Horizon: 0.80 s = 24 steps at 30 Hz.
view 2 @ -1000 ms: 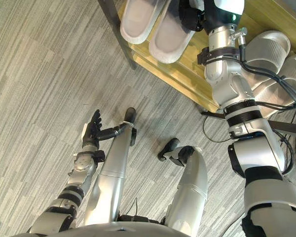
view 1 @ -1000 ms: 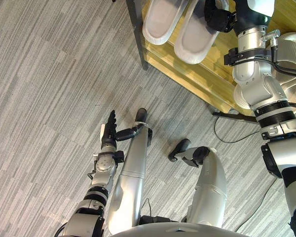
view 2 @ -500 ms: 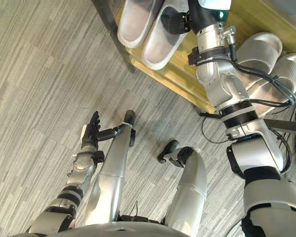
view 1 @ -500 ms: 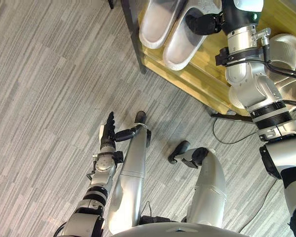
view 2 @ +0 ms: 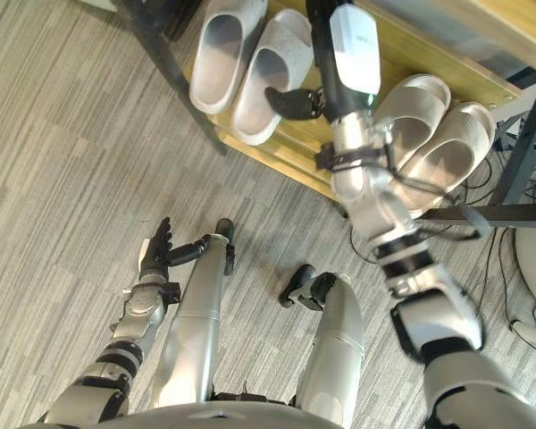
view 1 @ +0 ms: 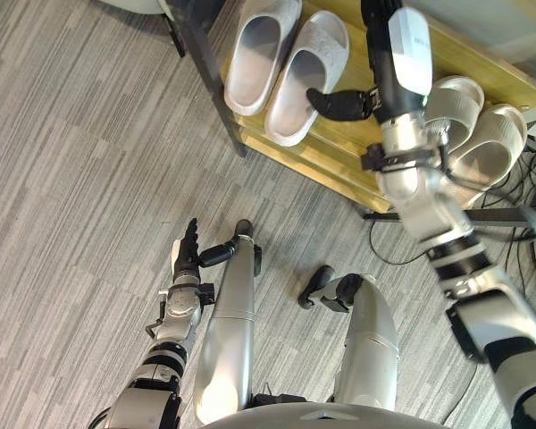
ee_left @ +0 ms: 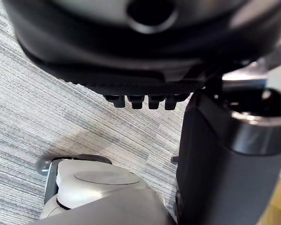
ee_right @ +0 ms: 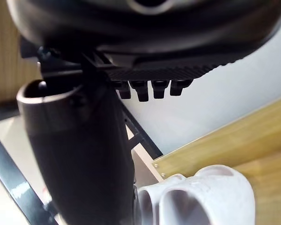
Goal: Organize the slippers on the shoe rack
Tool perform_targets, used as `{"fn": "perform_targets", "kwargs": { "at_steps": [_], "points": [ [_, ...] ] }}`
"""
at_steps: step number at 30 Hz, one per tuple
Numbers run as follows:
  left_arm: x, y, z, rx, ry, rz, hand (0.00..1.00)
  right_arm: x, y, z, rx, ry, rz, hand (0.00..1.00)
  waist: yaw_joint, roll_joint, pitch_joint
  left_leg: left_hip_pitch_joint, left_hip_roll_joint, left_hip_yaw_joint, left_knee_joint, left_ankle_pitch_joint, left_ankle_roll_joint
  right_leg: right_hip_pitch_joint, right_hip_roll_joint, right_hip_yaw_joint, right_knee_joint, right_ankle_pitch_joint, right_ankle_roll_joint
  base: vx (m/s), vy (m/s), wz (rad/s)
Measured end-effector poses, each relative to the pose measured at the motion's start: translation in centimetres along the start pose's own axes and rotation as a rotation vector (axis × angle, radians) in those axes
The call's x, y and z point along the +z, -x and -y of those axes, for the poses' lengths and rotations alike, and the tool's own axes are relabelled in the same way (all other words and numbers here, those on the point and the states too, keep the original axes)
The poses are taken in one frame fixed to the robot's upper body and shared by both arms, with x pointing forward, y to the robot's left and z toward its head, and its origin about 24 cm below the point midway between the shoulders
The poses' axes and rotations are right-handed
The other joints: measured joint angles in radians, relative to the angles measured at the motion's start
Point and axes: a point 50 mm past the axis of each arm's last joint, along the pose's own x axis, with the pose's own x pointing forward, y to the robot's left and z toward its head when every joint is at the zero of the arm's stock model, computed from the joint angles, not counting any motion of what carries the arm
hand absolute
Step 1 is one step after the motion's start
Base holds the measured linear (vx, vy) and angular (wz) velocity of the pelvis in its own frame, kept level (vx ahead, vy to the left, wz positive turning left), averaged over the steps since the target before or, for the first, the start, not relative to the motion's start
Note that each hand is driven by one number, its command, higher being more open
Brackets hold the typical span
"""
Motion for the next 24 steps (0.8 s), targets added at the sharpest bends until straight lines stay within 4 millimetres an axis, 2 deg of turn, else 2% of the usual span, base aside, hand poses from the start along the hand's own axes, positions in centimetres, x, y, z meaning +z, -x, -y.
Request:
{"fn": "perform_targets", "kwargs": {
  "at_steps": [2,4,8,13,20,24],
  "points": [
    [-0.3,0.1,-0.3,0.009,-0.012,-0.011,1.0,-0.5,1.3,-1.1,-0.005,-0.098,-0.081,1.0,-0.005,0.0,0.0,0.017,0.006,0.009,0.003,-0.008,0.001,0.014,0.004,0.006,-0.002,0.0,0.0,0.01,0.04,-0.18],
    [-0.9,0.4,-0.8,0.027,-0.023,-0.035,1.0,-1.2,4.0,-3.0,-0.001,-0.251,-0.231,1.0,-0.011,-0.001,0.0,0.049,0.025,0.031,0.012,-0.027,0.003,0.027,0.018,0.033,-0.005,0.001,0.004,-0.01,0.059,-0.32],
    [-1.4,0.5,-1.5,0.057,-0.02,-0.061,1.0,-1.6,6.6,-4.9,-0.002,-0.407,-0.381,1.0,-0.028,-0.001,0.0,0.072,0.039,0.042,0.023,-0.044,0.006,0.042,0.029,0.047,-0.006,-0.001,0.008,-0.02,0.045,-0.18],
    [-1.4,0.5,-1.5,0.066,-0.034,-0.061,1.0,-2.0,7.3,-5.4,-0.018,-0.526,-0.456,1.0,-0.033,-0.001,0.0,0.077,0.039,0.047,0.024,-0.048,0.006,0.045,0.029,0.051,-0.007,-0.001,0.009,-0.02,0.051,-0.02],
    [-1.6,0.6,-1.6,0.091,-0.003,-0.073,1.0,-3.7,8.6,-6.7,0.027,-0.685,-0.589,1.0,-0.032,0.0,-0.001,0.08,0.039,0.051,0.024,-0.051,0.005,0.049,0.027,0.053,-0.009,-0.001,0.01,-0.01,0.051,0.0],
    [-1.7,0.7,-1.6,0.091,-0.001,-0.076,1.0,-3.7,8.0,-7.0,0.049,-0.752,-0.581,1.0,-0.029,0.003,-0.002,0.083,0.039,0.05,0.024,-0.054,0.009,0.052,0.027,0.052,-0.009,-0.001,0.01,-0.02,0.043,0.0]
  ]
}}
